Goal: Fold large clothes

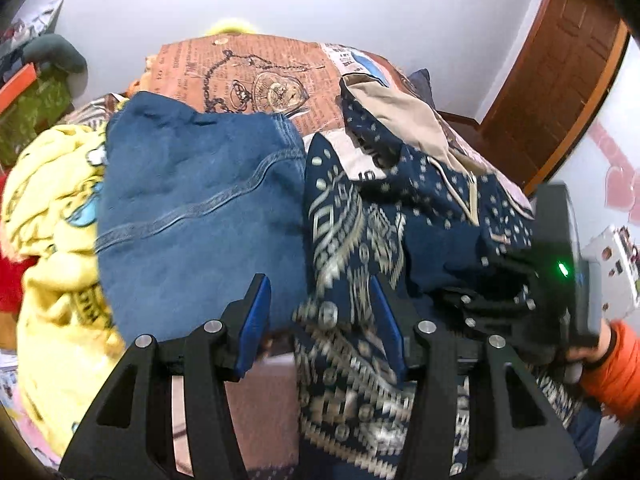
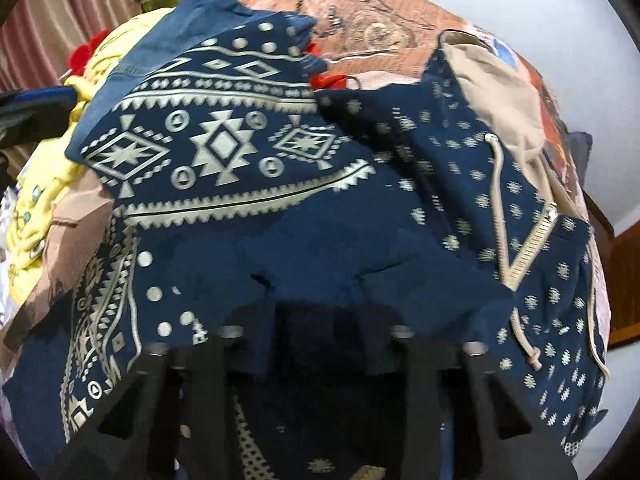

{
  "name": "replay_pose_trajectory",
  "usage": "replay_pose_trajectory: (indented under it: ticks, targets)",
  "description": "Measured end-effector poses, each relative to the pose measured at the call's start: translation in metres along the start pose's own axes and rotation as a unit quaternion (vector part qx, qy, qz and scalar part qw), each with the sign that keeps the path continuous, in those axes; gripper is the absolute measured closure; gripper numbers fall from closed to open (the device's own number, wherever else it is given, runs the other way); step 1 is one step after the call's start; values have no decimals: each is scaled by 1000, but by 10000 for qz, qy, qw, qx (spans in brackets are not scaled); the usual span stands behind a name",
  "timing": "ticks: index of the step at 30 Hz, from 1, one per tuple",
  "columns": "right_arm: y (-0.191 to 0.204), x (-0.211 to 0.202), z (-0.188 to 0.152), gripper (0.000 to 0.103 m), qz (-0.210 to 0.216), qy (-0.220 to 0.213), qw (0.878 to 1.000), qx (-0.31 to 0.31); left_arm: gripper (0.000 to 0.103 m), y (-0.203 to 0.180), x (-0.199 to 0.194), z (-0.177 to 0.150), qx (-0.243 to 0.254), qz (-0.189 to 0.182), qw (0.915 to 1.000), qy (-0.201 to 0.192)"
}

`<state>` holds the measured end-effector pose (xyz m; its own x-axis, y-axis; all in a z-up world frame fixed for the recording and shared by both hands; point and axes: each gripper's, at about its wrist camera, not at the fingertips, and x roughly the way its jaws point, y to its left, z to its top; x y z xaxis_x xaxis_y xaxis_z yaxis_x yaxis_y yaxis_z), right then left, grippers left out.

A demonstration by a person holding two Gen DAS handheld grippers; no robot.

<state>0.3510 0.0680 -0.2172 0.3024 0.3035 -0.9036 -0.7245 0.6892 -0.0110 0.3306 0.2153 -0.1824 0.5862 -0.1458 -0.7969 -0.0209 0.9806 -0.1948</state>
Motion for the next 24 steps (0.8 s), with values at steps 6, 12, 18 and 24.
replay_pose_trajectory:
  ticks: [6, 12, 18, 24]
  targets:
    - [-25, -26, -2, 94, -27, -474, 9984, 316, 52, 9, 43, 23, -405, -33, 9987, 317]
    - [-64, -88, -8, 94, -348, -1266, 9881, 805, 52, 4, 53, 26, -386, -12, 9987, 329]
    - [-102, -128, -33, 94, -479, -1642, 9741, 1476, 54, -8, 54, 27, -216, 118, 9991, 337]
    - [-129, -125, -63, 94, -548, -1528, 9669, 1970, 54, -18, 55, 24, 146, 828, 9960, 308]
